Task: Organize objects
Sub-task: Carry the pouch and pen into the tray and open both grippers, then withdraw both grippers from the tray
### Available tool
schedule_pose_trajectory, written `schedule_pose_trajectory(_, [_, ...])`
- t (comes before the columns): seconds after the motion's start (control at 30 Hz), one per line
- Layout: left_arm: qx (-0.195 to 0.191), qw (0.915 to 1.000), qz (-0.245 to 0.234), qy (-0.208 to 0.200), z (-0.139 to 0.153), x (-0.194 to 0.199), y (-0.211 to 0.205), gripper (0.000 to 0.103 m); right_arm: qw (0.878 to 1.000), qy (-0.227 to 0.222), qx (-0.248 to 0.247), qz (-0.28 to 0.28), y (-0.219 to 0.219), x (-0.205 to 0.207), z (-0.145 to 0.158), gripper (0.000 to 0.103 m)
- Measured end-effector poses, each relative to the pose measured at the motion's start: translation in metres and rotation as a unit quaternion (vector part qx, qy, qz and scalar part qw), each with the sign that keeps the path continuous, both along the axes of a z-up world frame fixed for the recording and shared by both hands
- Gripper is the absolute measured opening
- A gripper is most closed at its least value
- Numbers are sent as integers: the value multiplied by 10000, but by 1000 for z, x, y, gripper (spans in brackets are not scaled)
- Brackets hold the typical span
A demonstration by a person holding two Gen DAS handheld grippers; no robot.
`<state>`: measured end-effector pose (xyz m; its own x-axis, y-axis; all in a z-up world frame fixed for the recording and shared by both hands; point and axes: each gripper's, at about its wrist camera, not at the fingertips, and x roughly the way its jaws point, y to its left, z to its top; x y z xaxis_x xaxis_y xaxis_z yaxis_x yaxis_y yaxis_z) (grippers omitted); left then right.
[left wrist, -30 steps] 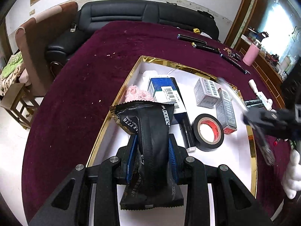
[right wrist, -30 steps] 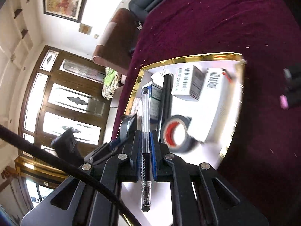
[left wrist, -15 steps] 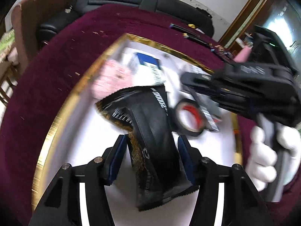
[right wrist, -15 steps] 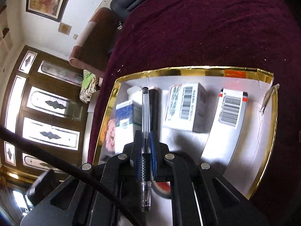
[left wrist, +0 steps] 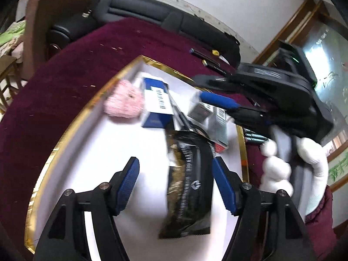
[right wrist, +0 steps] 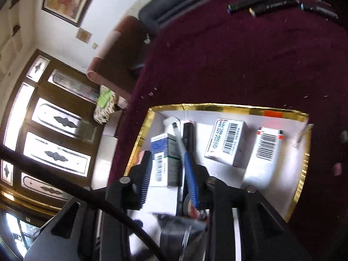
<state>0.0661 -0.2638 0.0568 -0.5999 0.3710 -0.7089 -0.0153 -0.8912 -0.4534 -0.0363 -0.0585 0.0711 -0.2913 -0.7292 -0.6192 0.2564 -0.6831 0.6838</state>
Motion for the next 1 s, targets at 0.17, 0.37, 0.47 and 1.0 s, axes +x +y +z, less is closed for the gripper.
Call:
schedule_pose_trajectory(0.17, [90,9998,126,-128,-12,4,0,65,9995,264,-134,110,31,33,5,33])
schedule_pose_trajectory(0.37, [246,9981,392,-396,-23,4,1,65,9983,-21,-308,502,14,49,4,33])
schedule_pose_trajectory(0.47, [226,9980,426,-403,-25,9,2,65,9974,-179,-418,561,5,47,-1,33])
schedule_pose_trajectory(1.0, [606,9966,432,-350,-26,16,1,68,9981,-621,31,-3,-54,-35,-29,42])
